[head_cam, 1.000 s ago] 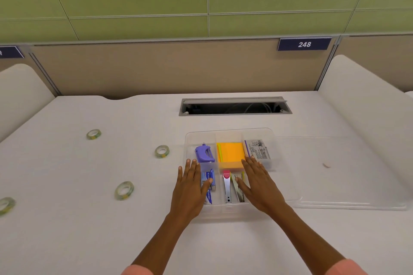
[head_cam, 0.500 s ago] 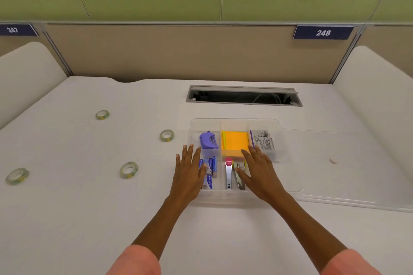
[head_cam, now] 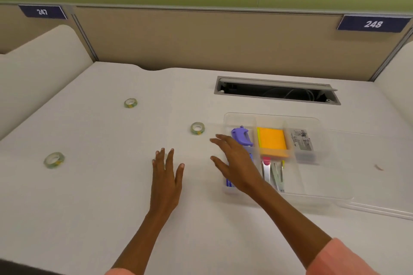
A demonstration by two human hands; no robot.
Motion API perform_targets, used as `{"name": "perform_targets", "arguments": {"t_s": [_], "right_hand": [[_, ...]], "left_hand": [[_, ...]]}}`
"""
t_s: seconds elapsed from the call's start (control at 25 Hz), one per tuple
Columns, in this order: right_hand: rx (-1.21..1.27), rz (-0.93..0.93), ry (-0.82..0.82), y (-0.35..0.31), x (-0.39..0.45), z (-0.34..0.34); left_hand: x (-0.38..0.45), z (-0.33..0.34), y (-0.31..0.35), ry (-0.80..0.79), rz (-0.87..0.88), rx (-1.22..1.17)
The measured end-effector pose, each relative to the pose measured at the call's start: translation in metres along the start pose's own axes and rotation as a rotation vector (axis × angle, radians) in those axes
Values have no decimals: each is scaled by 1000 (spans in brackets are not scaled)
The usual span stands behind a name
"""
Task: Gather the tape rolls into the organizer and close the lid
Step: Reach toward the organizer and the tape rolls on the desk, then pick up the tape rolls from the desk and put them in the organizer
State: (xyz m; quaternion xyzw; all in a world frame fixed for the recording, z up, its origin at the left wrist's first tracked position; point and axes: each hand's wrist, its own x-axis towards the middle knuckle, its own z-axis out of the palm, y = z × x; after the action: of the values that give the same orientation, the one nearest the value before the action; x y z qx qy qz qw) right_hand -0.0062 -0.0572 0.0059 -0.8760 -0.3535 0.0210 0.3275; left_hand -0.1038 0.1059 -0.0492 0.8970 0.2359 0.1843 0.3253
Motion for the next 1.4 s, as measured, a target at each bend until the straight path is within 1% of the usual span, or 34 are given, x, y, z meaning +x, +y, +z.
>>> {"name": "perform_targets", "arguments": {"t_s": [0.08, 0.16, 0.28, 0.36, 0.48, 0.64, 0.76, 0.92, 1.04, 1.2, 1.4], "right_hand": [[62, -44, -44, -21, 17, 27], [100, -50, -104, -37, 30, 54], [115, -6, -201, -50, 44, 90], [106, 27, -229, -53, 51, 109], [70, 52, -224, -54, 57, 127], [48, 58, -164, -51, 58, 136], [58, 80, -155, -51, 58, 135], [93, 112, -99, -54, 55, 122], [130, 132, -16, -52, 51, 97], [211, 191, 123, -38, 37, 43], [179, 341, 298, 15, -4, -40]], "left_hand": [[0, -15, -28, 40, -44, 40], [1, -25, -51, 66, -77, 92], [8, -34, -73, 22, -113, 92], [10, -35, -80, -23, -94, 116], [9, -35, -84, -57, -28, 189], [7, -37, -84, -70, 10, 244], [7, -37, -83, -79, 14, 257], [10, -35, -75, -109, -30, 185], [11, -26, -55, -126, -8, 165], [13, -6, -13, -165, 40, 68], [15, 26, 45, -206, 148, -43]]}}
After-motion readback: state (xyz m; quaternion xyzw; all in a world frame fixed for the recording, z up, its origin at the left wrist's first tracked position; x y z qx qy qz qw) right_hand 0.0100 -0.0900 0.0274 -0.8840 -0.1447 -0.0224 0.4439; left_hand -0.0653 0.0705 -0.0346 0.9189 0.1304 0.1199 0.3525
